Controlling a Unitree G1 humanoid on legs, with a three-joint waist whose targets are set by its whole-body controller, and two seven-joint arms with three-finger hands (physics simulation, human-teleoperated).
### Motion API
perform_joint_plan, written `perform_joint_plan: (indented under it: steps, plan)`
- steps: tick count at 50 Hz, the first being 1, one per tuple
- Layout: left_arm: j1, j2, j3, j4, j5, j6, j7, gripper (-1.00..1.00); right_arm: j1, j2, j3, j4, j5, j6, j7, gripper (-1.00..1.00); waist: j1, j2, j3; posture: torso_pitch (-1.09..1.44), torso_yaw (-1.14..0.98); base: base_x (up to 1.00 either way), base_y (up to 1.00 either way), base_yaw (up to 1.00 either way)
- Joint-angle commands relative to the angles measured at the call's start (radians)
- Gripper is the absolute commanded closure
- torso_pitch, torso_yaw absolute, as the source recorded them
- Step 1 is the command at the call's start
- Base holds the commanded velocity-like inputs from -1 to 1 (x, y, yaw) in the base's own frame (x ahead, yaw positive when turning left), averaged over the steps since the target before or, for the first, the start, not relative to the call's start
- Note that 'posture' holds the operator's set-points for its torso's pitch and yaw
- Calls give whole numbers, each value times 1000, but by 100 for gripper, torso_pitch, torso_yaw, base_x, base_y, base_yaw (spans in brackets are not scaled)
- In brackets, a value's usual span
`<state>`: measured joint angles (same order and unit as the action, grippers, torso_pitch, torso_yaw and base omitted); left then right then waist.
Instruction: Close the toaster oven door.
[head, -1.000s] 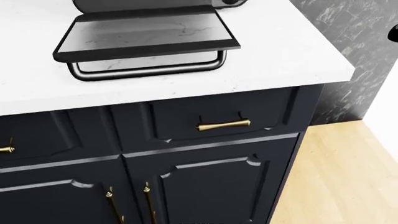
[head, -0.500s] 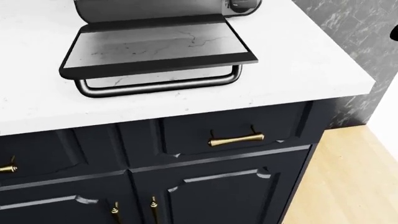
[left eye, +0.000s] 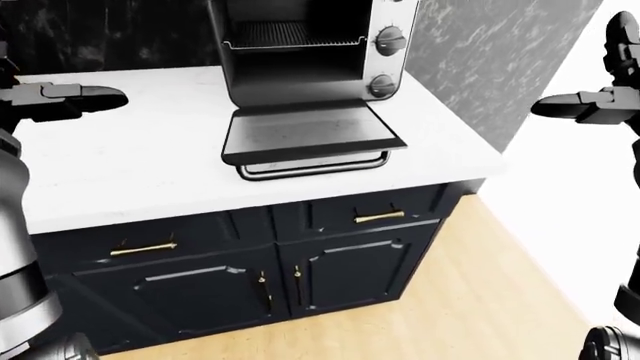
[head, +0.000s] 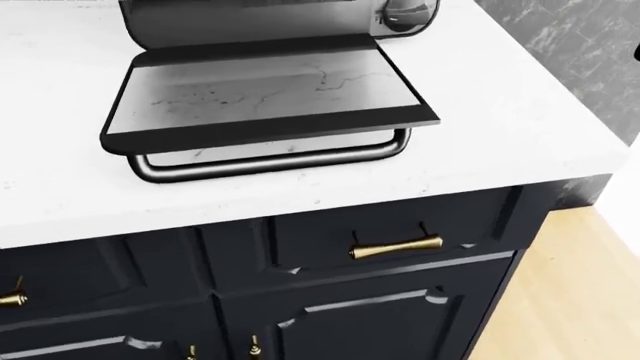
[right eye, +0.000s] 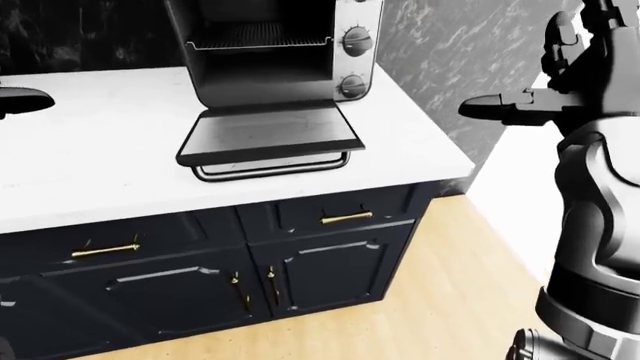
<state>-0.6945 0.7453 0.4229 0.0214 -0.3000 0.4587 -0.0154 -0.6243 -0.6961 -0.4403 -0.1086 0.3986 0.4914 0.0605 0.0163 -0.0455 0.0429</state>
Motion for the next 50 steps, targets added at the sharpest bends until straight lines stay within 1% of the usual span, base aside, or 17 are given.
perform_joint_plan:
  steps: [1, 2, 3, 4, 8, 12, 14, 15, 23, 25, 27, 36, 38, 40, 41, 43, 50]
  plan:
    - [-21, 13, 8, -38, -1, -29, -3, -100, -13, -15, -15, -19, -1, -21, -8, -100, -3, -9, -22, 0, 0, 9, 0, 0]
    - [-19, 15, 8, -37, 2, -33, -5, -100, -11, -14, -15, -17, -1, -24, -6, -100, -3, -46, -32, 0, 0, 10, 0, 0]
    - [-20, 15, 8, -35, 3, -33, -5, -100, -11, -13, -12, -14, -3, -27, -5, -100, -11, 5, -19, 0, 0, 10, 0, 0]
    - [-29, 17, 6, -29, 3, -32, -5, -100, -17, -16, -13, -8, -3, -27, -4, -100, -8, -14, -18, 0, 0, 10, 0, 0]
    - [-21, 17, 10, -35, 3, -33, -7, -100, -12, -15, -16, -13, 0, -25, -6, -100, -12, 15, -21, 0, 0, 11, 0, 0]
    - [-33, 20, 5, -26, 5, -33, -6, -100, -19, -20, -16, -3, 1, -28, -6, -100, -18, 68, -6, 0, 0, 12, 0, 0]
    - [-27, 19, 8, -29, 5, -34, -6, -100, -16, -19, -14, -6, 1, -28, -7, -100, -24, 123, -19, 0, 0, 12, 0, 0]
    - [-29, 20, 8, -29, 4, -33, -6, -100, -18, -20, -15, -6, 1, -27, -7, -100, -31, 128, -30, 0, 0, 10, 0, 0]
    - [-31, 19, 5, -26, 8, -40, -8, -100, -23, -24, -14, -6, 4, -24, -8, -100, -13, 63, -14, 0, 0, 12, 0, 0]
    - [-32, 20, 7, -22, 9, -41, -7, -100, -24, -25, -14, -2, 3, -27, -8, -100, -8, 34, -13, 0, 0, 11, 0, 0]
    - [-35, 23, 6, -21, 9, -40, -6, -100, -24, -25, -13, -3, 3, -27, -8, -100, -4, -24, -26, 0, 0, 12, 0, 0]
    - [-35, 26, 8, -25, 7, -38, -6, -100, -26, -28, -13, -5, 5, -25, -9, -100, -15, 47, -8, 0, 0, 12, 0, 0]
    - [-32, 27, 9, -26, 7, -38, -6, -100, -25, -28, -14, -5, 5, -25, -8, -100, -20, 80, -7, 0, 0, 12, 0, 0]
    - [-32, 28, 10, -27, 7, -37, -6, -100, -26, -31, -17, -5, 7, -24, -7, -100, -24, 145, -27, 0, 0, 12, 0, 0]
    - [-33, 28, 10, -26, 6, -37, -5, -100, -26, -32, -17, -4, 7, -24, -7, -100, -14, 102, -18, 0, 0, 12, 0, 0]
    - [-35, 30, 10, -23, 6, -38, -6, -100, -28, -32, -14, -1, 5, -26, -7, -100, -15, 113, -17, 0, 0, 12, 0, 0]
    - [-33, 32, 12, -24, 3, -38, -4, -100, -33, -35, -12, 0, 4, -25, -6, -100, -7, 41, -12, 0, 0, 12, 0, 0]
